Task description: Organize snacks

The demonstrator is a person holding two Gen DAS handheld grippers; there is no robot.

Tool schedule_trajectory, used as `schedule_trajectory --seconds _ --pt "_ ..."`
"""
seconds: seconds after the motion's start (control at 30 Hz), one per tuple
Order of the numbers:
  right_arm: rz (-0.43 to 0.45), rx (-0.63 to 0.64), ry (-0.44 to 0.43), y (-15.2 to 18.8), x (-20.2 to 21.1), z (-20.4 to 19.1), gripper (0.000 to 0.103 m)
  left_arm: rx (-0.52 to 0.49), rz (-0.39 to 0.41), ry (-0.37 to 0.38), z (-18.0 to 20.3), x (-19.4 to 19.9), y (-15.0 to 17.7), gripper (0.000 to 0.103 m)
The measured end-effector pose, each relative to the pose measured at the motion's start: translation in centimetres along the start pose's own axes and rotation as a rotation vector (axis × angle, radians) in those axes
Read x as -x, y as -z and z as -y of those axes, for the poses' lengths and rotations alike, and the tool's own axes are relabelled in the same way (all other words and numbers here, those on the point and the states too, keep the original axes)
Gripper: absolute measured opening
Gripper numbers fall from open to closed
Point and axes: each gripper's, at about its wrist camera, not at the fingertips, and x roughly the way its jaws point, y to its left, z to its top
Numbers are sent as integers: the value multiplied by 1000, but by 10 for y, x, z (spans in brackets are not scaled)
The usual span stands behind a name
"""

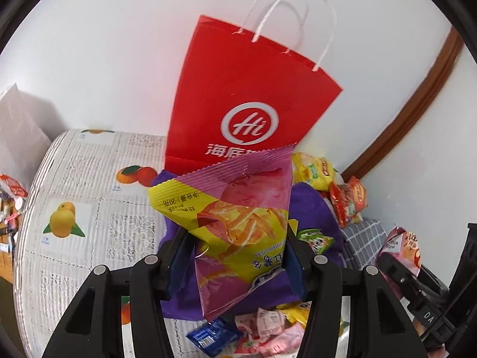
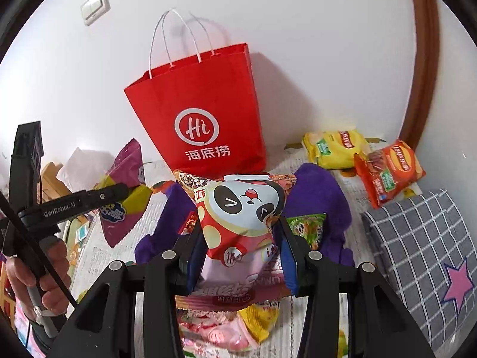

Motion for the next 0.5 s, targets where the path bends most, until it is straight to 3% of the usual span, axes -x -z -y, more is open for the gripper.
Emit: schedule_trajectory --seconds 0.5 --pt "-115 13 -90 -41 -88 -5 44 67 -73 -39 -32 -40 -1 53"
